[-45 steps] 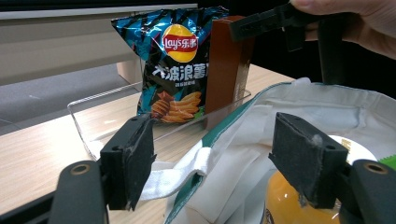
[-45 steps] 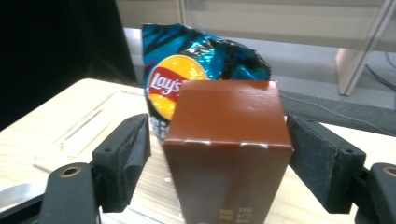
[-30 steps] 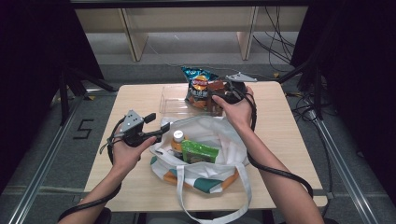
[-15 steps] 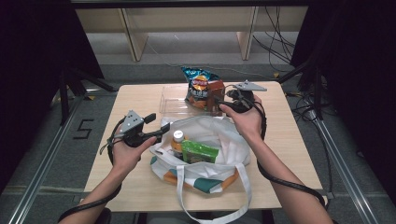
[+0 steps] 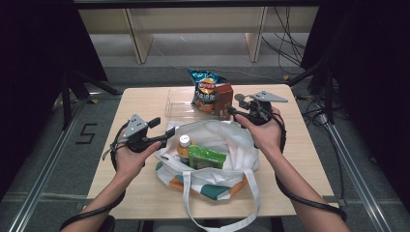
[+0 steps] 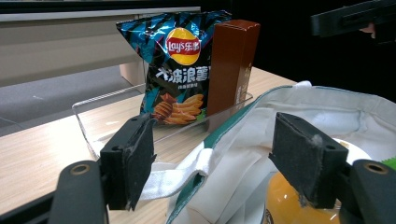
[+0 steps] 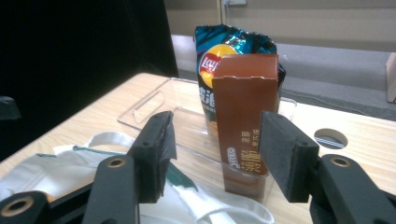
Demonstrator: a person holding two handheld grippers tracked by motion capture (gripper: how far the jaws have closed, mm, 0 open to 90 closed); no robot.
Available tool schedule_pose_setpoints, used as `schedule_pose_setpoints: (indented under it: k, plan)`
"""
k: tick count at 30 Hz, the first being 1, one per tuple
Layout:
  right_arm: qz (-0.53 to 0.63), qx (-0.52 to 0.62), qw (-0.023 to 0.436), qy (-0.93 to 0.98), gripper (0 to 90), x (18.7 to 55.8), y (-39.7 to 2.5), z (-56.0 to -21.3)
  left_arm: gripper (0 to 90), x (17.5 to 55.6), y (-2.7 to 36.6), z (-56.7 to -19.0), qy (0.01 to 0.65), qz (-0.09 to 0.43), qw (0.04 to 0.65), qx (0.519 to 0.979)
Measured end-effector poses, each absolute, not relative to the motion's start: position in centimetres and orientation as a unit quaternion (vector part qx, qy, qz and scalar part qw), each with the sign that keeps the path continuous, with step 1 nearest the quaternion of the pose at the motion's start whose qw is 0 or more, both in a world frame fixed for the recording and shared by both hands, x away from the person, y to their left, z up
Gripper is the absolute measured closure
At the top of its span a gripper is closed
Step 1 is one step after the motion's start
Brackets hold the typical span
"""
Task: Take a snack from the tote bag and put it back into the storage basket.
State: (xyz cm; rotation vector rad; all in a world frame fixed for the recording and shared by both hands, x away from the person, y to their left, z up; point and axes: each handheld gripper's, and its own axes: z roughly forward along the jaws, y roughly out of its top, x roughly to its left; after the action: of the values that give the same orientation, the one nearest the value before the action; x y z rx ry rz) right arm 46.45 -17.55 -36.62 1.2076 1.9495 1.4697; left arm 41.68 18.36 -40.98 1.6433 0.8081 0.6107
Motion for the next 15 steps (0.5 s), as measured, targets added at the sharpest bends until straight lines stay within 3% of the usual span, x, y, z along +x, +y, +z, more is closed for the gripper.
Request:
schedule_pose_setpoints:
  k: [15]
  plan:
    - [0.545, 0.371, 0.179, 0.73, 50.1, 43.6, -18.1, -37.4, 29.0, 41.8, 18.4, -40.9, 0.343, 0.262, 0.57, 0.699]
